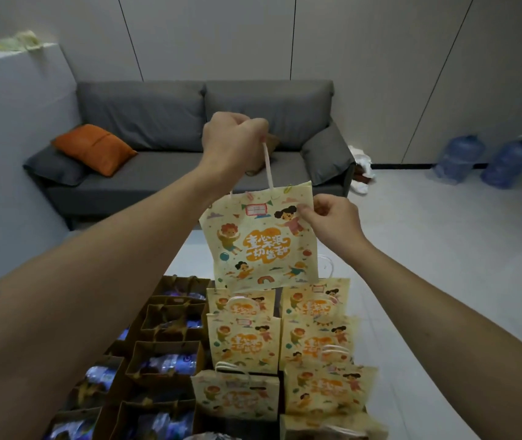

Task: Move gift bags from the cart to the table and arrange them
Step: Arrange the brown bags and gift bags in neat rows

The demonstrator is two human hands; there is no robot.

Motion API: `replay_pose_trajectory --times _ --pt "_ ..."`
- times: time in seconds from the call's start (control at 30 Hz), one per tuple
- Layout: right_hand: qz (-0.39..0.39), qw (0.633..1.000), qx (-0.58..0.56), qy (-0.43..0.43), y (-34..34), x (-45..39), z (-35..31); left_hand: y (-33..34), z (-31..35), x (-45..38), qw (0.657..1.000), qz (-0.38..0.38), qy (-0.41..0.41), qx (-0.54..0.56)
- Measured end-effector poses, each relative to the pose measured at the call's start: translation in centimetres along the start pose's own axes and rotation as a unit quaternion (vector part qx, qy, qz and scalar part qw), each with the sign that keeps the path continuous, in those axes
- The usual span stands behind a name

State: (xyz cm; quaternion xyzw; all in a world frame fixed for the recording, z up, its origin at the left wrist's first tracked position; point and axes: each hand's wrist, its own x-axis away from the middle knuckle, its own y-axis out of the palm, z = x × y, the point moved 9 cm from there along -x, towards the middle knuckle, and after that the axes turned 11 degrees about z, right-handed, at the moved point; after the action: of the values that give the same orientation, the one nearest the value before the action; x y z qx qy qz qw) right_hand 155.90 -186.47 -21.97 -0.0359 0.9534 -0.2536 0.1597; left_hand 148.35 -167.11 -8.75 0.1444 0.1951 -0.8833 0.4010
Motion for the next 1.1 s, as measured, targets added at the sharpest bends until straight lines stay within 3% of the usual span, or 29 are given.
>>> replay_pose_trajectory --times 0.33,0.7,1.1 --pt "-0.007 0.995 -0.093 0.018 0.2 2.7 -1.5 -1.5 2.0 1.1 1.0 -0.013 0.027 -0.003" --pt "0.021 0.984 -0.174 0.043 1.8 14.7 -4.2 -9.5 0.9 7.7 0.998 -0.056 0.019 0.011" --pt "0.032 0.984 -0.158 0.078 4.3 27.6 2.8 -12.5 -5.4 20.2 0.985 -0.17 -0.035 -0.012"
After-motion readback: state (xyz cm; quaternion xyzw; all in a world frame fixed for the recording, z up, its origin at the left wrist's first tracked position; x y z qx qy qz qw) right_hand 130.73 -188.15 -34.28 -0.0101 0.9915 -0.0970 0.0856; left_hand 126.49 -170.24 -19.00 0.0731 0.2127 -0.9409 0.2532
